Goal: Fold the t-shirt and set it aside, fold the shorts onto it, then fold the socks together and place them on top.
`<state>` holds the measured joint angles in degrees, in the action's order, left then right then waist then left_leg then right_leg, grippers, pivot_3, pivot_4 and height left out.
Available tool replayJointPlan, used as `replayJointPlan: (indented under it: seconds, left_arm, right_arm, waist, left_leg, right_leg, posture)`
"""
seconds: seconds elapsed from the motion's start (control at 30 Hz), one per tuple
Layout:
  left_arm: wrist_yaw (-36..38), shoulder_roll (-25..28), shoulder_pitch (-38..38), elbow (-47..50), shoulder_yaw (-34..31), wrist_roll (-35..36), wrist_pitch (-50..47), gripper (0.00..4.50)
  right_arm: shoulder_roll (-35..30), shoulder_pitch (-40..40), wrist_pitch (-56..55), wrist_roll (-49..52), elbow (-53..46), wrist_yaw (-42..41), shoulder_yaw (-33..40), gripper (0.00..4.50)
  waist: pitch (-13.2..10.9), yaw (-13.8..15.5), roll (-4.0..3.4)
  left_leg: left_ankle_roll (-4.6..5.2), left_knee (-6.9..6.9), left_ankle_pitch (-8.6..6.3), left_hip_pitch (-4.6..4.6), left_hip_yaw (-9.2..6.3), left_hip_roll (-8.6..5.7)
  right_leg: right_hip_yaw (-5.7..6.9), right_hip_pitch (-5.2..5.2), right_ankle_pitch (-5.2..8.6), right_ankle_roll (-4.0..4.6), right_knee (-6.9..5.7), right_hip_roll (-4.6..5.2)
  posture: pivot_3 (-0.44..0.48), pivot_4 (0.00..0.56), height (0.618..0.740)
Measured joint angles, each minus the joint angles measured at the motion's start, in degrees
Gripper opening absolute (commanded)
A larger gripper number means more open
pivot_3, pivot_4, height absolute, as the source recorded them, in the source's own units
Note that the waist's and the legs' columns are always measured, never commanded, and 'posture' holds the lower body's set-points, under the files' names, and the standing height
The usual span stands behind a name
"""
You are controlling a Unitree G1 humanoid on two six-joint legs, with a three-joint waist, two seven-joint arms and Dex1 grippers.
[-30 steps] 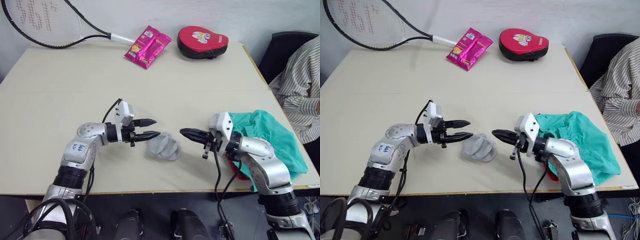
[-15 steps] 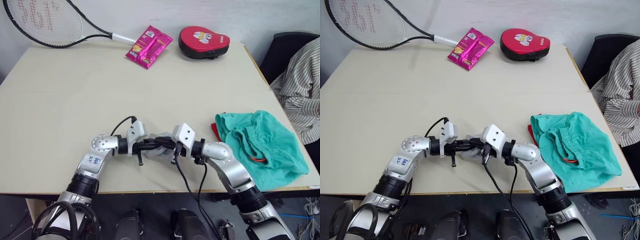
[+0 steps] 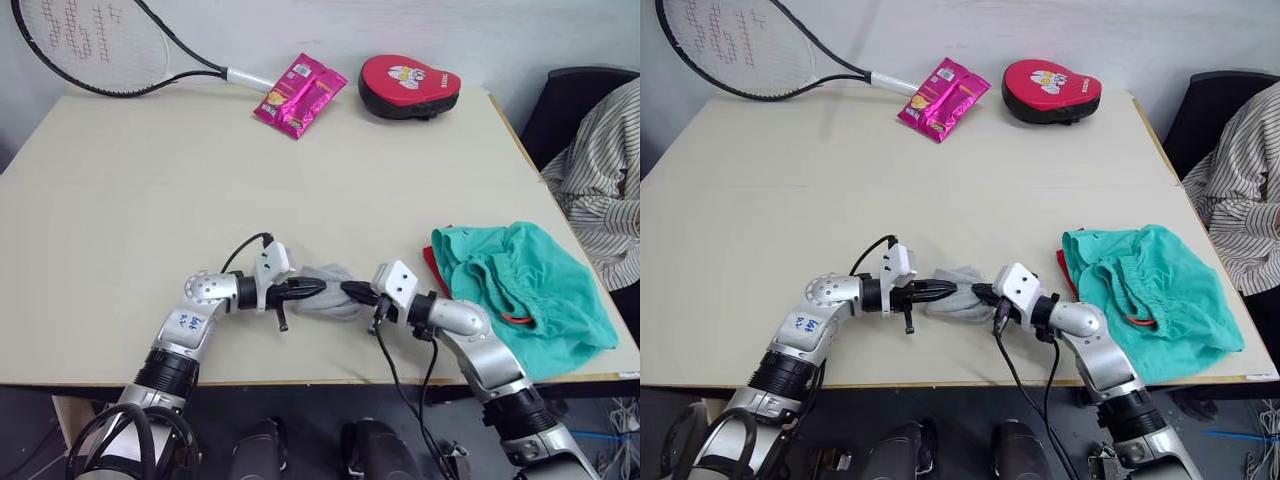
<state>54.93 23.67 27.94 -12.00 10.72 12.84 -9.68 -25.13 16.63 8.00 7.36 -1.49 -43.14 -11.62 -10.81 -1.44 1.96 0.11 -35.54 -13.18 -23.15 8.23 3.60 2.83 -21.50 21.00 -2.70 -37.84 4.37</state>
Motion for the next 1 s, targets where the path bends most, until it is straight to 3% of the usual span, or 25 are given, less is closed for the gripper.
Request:
replayJointPlan:
  seconds: [0.07,0.17,0.37,0.53,0.7,1.0]
  left_arm:
    - [0.13,-0.04,0.02,-0.15,0.01,-0.16,0.51,0.08]
    - [0.39,0.00,0.09,-0.46,0.01,-0.66,1.61,0.00]
    - [2.24,-0.17,0.52,-0.88,0.41,-0.75,1.82,0.00]
    - [2.32,-0.10,0.69,-1.91,0.50,-1.43,3.18,0.00]
    - [2.29,-0.09,0.65,-1.94,0.54,-1.96,3.86,0.00]
    - [3.00,0.81,0.51,-1.79,-0.57,-1.06,1.57,0.00]
  right_arm:
    - [-1.56,-1.38,3.88,2.62,-1.56,-0.28,2.76,0.00]
    - [-3.40,-3.87,17.66,14.02,-7.26,-1.41,9.86,0.59]
    - [-9.13,-3.80,51.99,39.85,-14.89,0.50,20.42,2.71]
    - [-2.19,3.00,74.62,47.87,-8.09,12.60,28.16,4.33]
    - [10.36,11.23,82.57,48.40,-2.06,20.84,31.37,4.45]
    - [20.23,17.88,83.84,45.97,5.36,26.29,31.15,4.45]
  waist:
    - [0.00,0.00,0.00]
    - [0.00,-0.01,-0.01]
    - [0.00,-0.18,-0.01]
    - [0.02,-0.34,-0.05]
    - [0.07,-0.36,-0.13]
    - [0.10,-0.65,-0.16]
  left_leg:
    - [0.00,0.00,-0.01,-0.01,-0.01,0.00]
    - [0.01,0.02,-0.02,-0.05,-0.05,0.01]
    - [0.35,0.04,-0.22,-0.04,-0.12,0.05]
    - [0.35,0.04,-0.22,-0.04,-0.09,0.05]
    - [0.33,0.11,-0.21,-0.08,-0.04,0.05]
    - [0.26,0.13,-0.17,-0.10,0.04,0.04]
  right_leg:
    - [0.00,0.00,0.00,0.00,0.00,0.00]
    - [0.01,-0.03,0.00,0.00,0.00,0.00]
    - [0.02,-0.01,0.00,0.00,0.02,0.00]
    - [0.01,-0.04,0.00,0.01,0.00,0.01]
    - [0.00,-0.12,0.00,0.01,-0.01,-0.01]
    - [-0.02,-0.15,0.00,0.01,0.00,-0.01]
  posture:
    - [0.000,0.150,0.740]
    - [0.000,0.150,0.740]
    - [0.000,0.150,0.740]
    - [0.000,0.150,0.740]
    - [0.000,0.150,0.740]
    - [0.000,0.150,0.740]
